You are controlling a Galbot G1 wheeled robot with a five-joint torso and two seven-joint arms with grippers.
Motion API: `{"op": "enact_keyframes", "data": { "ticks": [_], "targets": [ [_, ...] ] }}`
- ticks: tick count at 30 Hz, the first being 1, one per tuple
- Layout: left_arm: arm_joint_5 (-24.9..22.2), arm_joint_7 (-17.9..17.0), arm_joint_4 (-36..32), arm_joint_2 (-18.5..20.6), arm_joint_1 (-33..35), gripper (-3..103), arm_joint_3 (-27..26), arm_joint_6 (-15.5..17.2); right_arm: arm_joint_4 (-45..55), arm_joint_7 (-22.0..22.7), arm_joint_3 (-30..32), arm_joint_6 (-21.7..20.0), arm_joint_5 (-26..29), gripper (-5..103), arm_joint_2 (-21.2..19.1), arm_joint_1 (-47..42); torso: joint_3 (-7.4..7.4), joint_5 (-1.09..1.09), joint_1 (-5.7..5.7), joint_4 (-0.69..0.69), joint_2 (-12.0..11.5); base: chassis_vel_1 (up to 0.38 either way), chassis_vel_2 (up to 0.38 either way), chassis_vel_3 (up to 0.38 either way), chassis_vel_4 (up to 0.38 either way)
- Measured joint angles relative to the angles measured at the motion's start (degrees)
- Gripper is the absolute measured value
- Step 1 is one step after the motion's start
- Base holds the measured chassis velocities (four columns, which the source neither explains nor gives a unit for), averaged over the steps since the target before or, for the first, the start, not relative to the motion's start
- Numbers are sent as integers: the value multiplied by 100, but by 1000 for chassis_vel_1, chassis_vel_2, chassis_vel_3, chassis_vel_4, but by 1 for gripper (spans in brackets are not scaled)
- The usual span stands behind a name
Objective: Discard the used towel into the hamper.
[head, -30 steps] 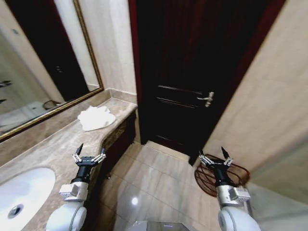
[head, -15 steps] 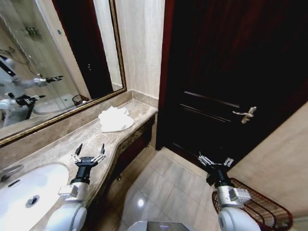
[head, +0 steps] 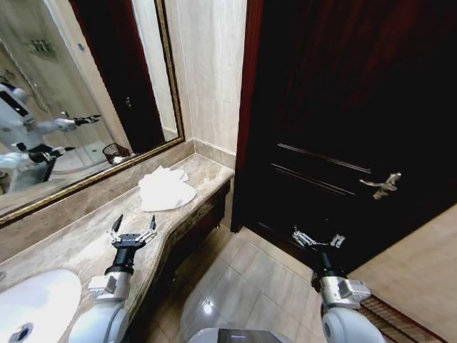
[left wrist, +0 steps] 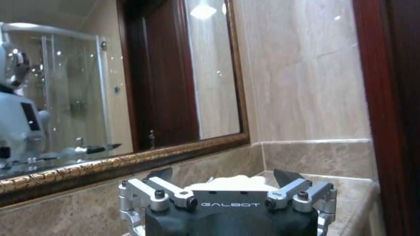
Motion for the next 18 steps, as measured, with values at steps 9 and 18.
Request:
{"op": "enact_keyframes", "data": {
  "ticks": [9, 18],
  "targets": [
    [-662, -581, -335, 563, -238, 100, -136, 1268, -138, 73, 7, 93, 18, 100, -46, -18, -2, 0, -8, -2, 2, -7, 21, 6, -1],
    [-2171, -1423, -452, 1801, -1256, 100, -176, 3315, -142, 127, 109, 175, 67, 100, -93, -140, -1, 1, -4, -4, 2, 0, 0, 0, 0]
  ]
}}
